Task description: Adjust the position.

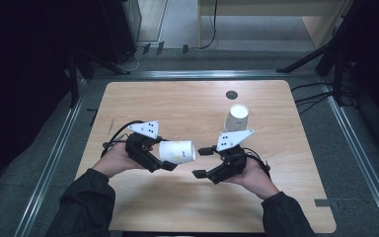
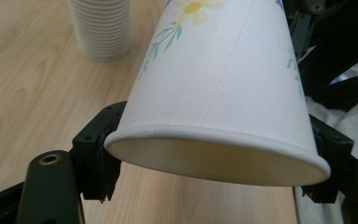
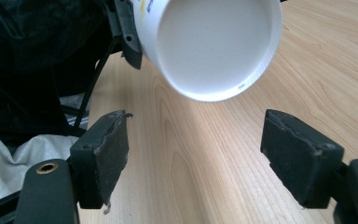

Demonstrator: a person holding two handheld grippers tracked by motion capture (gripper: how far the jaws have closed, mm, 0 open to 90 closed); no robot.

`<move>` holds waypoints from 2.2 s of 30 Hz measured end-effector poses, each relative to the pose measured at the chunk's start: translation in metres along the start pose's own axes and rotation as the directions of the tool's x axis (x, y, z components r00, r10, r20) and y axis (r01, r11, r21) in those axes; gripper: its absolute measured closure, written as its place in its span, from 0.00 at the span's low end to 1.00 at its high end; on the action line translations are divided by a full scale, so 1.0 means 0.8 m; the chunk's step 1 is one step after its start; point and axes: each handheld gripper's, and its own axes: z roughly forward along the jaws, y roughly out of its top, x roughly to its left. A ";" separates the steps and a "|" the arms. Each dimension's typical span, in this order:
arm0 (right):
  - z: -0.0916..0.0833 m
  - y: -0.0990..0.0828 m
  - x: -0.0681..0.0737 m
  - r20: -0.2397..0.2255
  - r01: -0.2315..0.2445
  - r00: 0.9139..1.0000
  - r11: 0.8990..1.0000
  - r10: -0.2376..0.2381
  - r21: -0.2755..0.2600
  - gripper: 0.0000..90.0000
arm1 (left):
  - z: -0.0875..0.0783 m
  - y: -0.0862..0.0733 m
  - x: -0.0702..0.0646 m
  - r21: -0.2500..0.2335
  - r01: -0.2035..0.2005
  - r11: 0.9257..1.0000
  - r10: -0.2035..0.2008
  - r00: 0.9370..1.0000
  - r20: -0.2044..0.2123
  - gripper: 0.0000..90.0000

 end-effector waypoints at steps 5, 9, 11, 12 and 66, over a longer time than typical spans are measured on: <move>0.002 -0.002 0.000 0.013 0.004 1.000 1.000 -0.004 0.021 0.27 | -0.002 0.009 -0.002 0.060 -0.020 0.998 0.020 1.000 -0.011 0.25; 0.003 -0.003 -0.001 0.017 0.016 1.000 0.999 -0.017 0.033 0.27 | 0.001 0.015 -0.005 0.104 -0.037 0.994 0.038 0.999 -0.005 0.25; 0.004 -0.003 -0.001 0.018 0.019 1.000 0.999 -0.019 0.038 0.28 | 0.005 0.016 -0.004 0.139 -0.047 0.989 0.048 0.999 -0.003 0.25; 0.004 -0.003 -0.001 0.016 0.019 1.000 0.999 -0.020 0.040 0.28 | 0.006 0.017 -0.004 0.150 -0.049 0.987 0.050 0.999 -0.004 0.25; 0.051 -0.011 0.001 -0.012 0.047 0.999 0.988 -0.045 0.150 0.35 | 0.071 0.044 -0.016 0.542 -0.122 0.832 0.129 0.991 0.024 0.25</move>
